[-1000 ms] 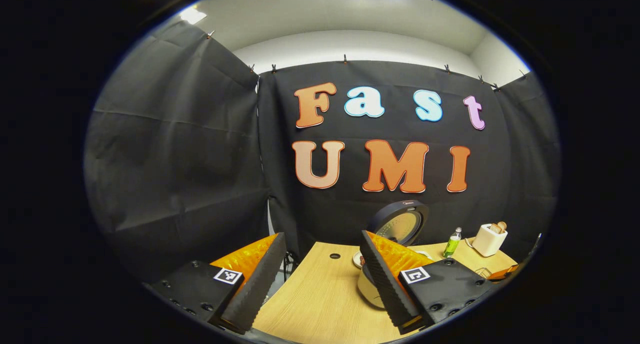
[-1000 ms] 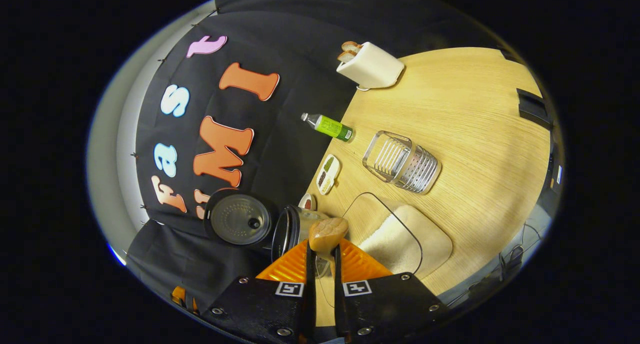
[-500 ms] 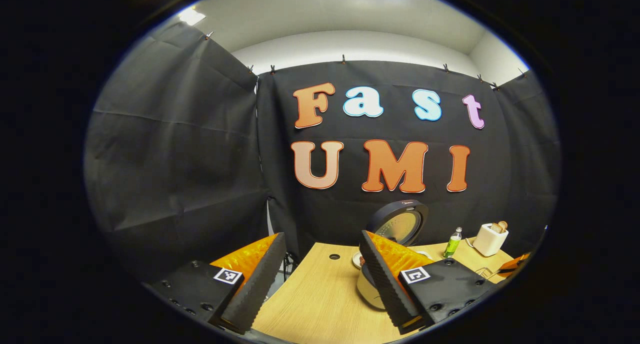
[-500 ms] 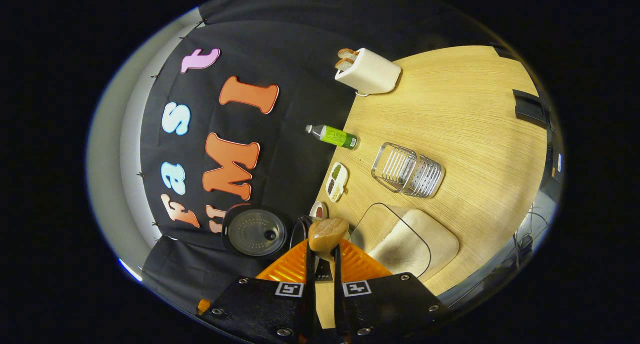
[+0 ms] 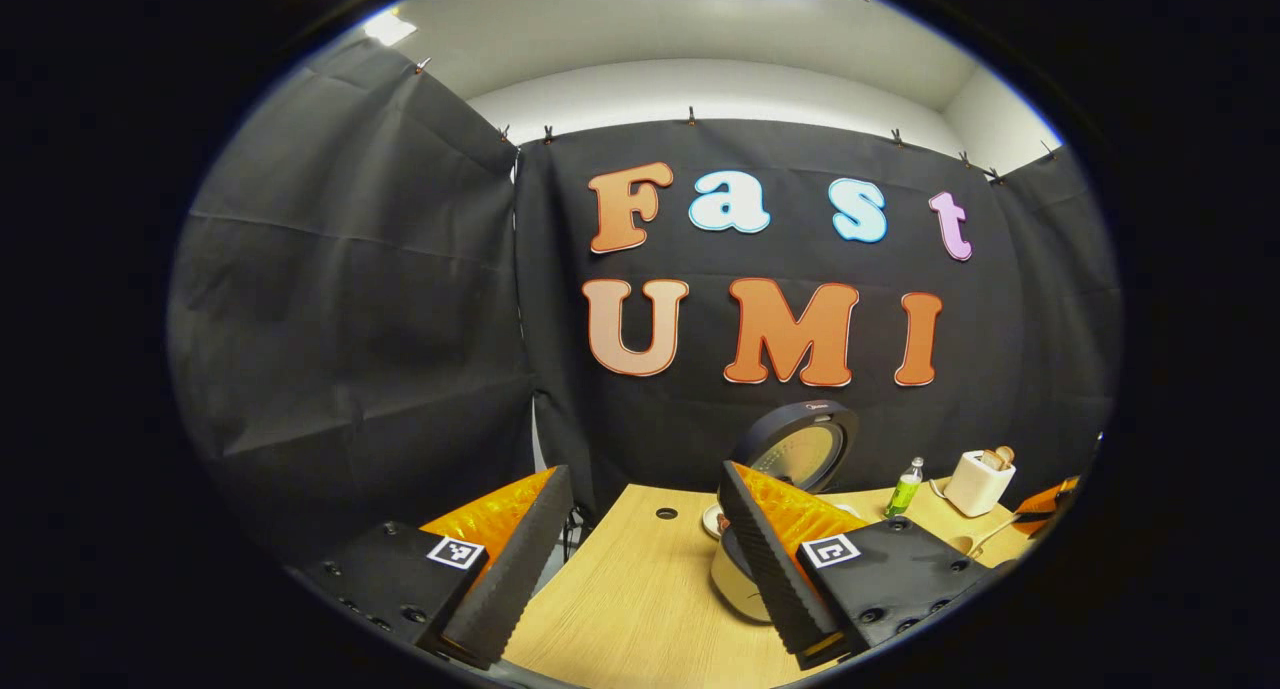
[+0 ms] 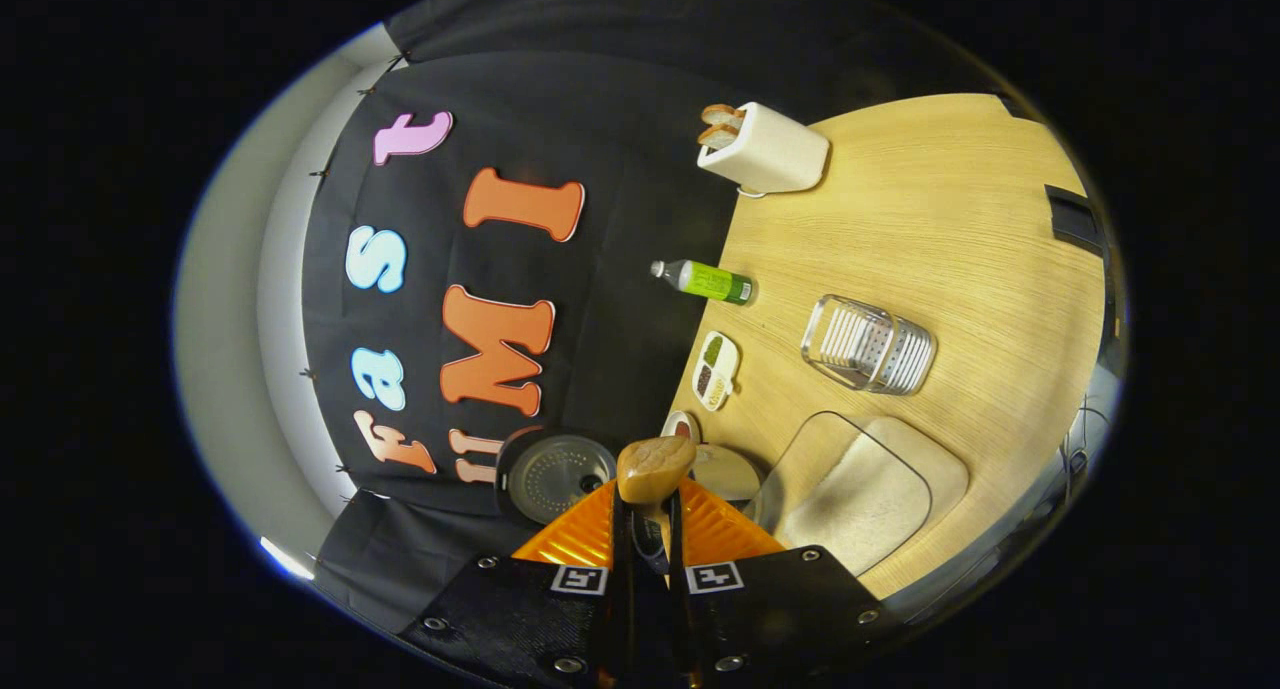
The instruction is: Close the left gripper, press the button to open the rice cooker; take a wooden spoon from the chopstick holder with the right hand, scoop a spoonful of rice and pour it into the rice cooker, then put the wooden spoon back into the chopstick holder.
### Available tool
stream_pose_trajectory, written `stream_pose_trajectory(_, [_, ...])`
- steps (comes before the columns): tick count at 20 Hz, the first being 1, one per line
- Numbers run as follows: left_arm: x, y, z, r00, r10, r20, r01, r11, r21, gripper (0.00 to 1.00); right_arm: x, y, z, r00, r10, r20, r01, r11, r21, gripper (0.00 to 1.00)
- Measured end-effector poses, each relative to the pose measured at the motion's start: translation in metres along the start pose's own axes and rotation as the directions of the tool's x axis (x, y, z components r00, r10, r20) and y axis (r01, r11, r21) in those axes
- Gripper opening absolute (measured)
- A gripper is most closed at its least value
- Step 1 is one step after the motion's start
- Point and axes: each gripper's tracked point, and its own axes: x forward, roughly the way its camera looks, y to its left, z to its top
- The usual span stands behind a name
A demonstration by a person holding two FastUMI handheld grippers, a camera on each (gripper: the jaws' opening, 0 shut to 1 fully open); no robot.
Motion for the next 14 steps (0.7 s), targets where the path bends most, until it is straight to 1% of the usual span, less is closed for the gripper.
stream_pose_trajectory(3, [0.001, 0.001, -0.003, 1.000, 0.002, 0.001, -0.002, 1.000, -0.006, 0.98, 0.011, 0.031, 0.001, 0.999, 0.049, -0.011, -0.049, 0.999, 0.020, 0.14])
stream_pose_trajectory(7, [0.000, 0.009, -0.005, 1.000, 0.014, -0.010, -0.014, 1.000, -0.016, 0.98, 0.043, 0.065, 0.001, 0.997, 0.066, -0.032, -0.067, 0.997, -0.026, 0.14])
stream_pose_trajectory(11, [-0.001, 0.020, -0.010, 0.999, 0.037, -0.018, -0.038, 0.999, -0.015, 0.98, 0.075, 0.098, -0.004, 0.993, 0.107, -0.059, -0.108, 0.994, -0.015, 0.14])
stream_pose_trajectory(14, [0.000, 0.029, -0.011, 0.998, 0.056, -0.021, -0.057, 0.998, -0.018, 0.98, 0.097, 0.111, -0.009, 0.991, 0.111, -0.075, -0.112, 0.994, -0.006, 0.14])
